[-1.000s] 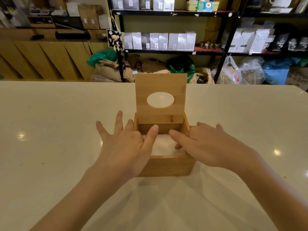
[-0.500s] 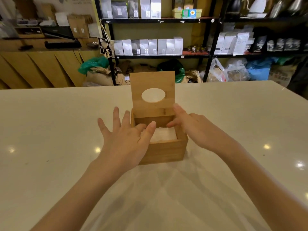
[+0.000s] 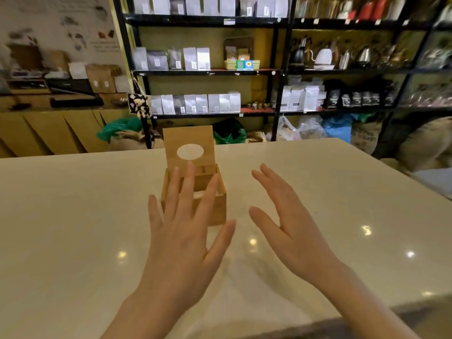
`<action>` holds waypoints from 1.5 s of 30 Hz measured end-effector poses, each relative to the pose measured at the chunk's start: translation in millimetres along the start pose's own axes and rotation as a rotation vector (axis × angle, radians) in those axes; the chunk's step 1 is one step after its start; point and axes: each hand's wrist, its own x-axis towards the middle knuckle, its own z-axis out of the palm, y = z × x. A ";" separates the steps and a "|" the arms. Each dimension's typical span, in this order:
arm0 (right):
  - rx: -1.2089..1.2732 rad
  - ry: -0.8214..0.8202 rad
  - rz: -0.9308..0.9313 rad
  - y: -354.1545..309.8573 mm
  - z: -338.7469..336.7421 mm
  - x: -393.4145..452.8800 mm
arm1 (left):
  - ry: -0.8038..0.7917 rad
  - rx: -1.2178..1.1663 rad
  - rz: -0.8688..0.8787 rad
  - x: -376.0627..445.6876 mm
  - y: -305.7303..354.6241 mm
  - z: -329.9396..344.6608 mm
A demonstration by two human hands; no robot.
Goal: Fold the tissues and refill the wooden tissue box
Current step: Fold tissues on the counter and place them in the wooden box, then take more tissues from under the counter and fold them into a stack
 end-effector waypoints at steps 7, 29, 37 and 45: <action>-0.356 0.228 -0.164 34.0 -1.0 -110.6 | 0.110 0.090 0.035 -93.7 49.6 29.7; -0.524 -0.373 0.138 172.1 161.8 -248.7 | -0.401 0.140 -0.201 -245.5 -26.5 246.4; -0.234 -0.525 0.257 250.7 244.1 -193.9 | -0.531 0.115 -0.120 -213.4 -94.5 349.1; -0.377 -0.662 0.088 323.3 309.4 -146.0 | -0.697 0.131 -0.114 -182.5 -140.6 413.6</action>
